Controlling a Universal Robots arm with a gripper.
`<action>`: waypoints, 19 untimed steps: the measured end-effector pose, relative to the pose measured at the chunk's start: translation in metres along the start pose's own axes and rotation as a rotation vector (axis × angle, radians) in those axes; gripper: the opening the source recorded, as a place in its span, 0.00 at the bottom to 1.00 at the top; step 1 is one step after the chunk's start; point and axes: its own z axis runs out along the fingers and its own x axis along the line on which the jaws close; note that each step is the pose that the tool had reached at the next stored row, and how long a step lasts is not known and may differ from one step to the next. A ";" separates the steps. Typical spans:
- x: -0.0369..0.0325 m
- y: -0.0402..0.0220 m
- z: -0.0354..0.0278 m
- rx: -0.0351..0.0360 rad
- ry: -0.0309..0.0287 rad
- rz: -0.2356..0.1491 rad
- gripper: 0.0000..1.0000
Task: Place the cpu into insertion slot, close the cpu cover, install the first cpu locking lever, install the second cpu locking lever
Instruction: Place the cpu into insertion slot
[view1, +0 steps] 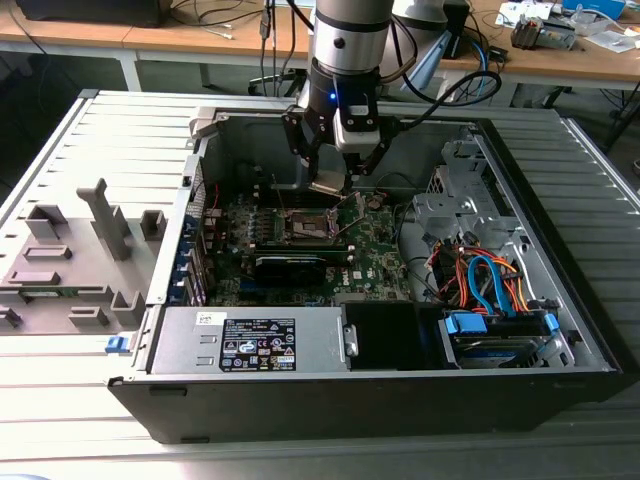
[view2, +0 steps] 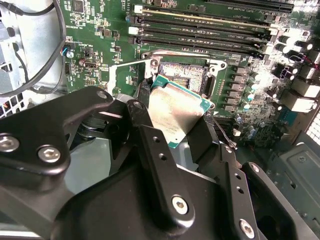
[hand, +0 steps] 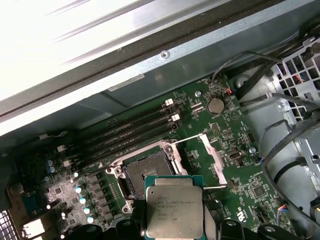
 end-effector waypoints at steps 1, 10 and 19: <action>0.0000 0.0000 0.0000 -0.0001 0.0000 0.001 0.55; 0.0000 0.0000 0.0000 -0.0002 0.0001 0.011 0.55; 0.0000 0.0000 0.0000 -0.0006 0.0001 0.035 0.55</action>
